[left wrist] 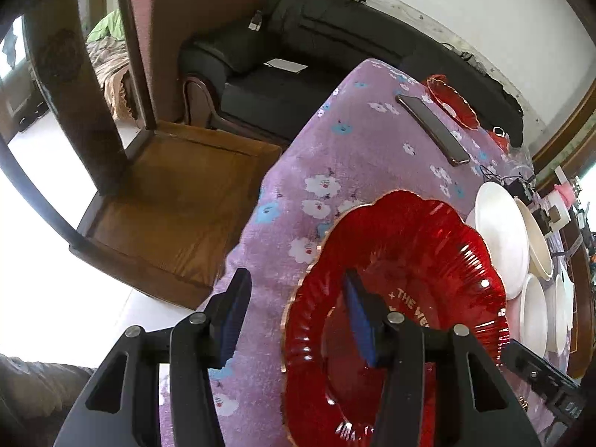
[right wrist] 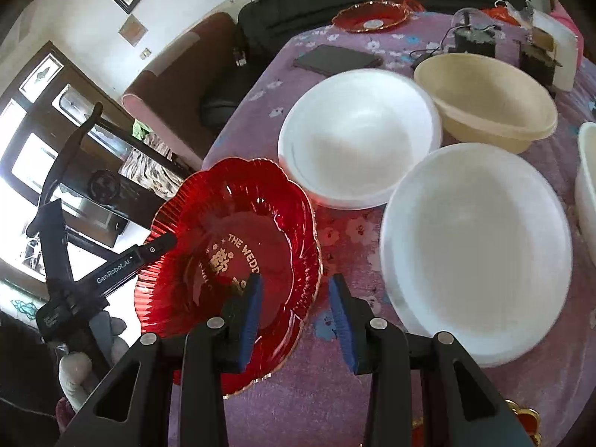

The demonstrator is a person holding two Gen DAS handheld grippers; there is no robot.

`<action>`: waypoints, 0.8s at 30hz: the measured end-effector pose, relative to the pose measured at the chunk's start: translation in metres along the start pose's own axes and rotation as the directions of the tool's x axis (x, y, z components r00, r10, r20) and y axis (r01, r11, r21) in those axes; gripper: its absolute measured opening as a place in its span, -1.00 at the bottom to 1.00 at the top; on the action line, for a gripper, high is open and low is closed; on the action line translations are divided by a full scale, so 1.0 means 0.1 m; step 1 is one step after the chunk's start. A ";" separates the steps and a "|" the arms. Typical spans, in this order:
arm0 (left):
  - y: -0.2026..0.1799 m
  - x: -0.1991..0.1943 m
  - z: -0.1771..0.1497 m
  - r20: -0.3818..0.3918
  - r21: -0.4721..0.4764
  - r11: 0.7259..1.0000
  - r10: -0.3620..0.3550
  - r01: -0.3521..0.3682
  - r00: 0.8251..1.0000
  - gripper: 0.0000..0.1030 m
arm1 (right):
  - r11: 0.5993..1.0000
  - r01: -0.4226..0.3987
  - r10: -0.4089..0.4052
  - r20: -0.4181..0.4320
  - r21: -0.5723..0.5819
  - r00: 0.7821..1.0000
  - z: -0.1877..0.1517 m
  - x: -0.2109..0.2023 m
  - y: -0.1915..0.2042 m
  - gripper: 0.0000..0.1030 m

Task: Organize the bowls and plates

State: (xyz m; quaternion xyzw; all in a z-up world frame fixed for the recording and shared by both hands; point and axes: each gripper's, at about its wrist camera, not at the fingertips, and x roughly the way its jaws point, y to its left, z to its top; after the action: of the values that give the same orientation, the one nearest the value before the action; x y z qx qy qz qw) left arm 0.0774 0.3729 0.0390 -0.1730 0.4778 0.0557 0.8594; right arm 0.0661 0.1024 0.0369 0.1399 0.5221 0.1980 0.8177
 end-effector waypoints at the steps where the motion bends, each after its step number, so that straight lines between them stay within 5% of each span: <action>1: -0.01 0.01 0.00 -0.004 0.000 1.000 -0.006 0.006 1.000 -0.03 | 1.000 0.008 -0.008 -0.008 -0.001 1.000 0.01 0.04 0.01 -0.22; 4: -0.06 0.06 -0.04 -0.016 0.010 1.000 -0.002 0.002 1.000 -0.09 | 1.000 0.024 -0.024 -0.020 0.000 1.000 0.02 0.15 0.04 -0.24; 5: -0.07 0.05 -0.05 -0.010 0.019 1.000 0.001 -0.001 1.000 -0.35 | 1.000 0.031 -0.031 -0.013 0.002 0.999 0.01 0.16 0.03 -0.28; 10: -0.06 -0.04 -0.10 0.005 -0.009 1.000 0.007 -0.007 1.000 -0.47 | 0.998 0.055 -0.054 0.010 -0.005 0.998 -0.04 0.11 0.00 -0.70; 24: -0.06 -1.06 -0.21 0.178 -0.046 0.998 -0.034 0.042 0.984 -0.52 | 0.994 0.027 -0.008 0.172 -0.109 0.985 -0.23 -0.78 0.40 -0.72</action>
State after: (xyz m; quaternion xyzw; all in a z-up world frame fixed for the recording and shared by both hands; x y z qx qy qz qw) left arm 0.0052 0.3673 0.1195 -0.1977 0.3948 0.0662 0.8948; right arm 0.0092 0.1015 0.1070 0.1061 0.4390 0.2069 0.8679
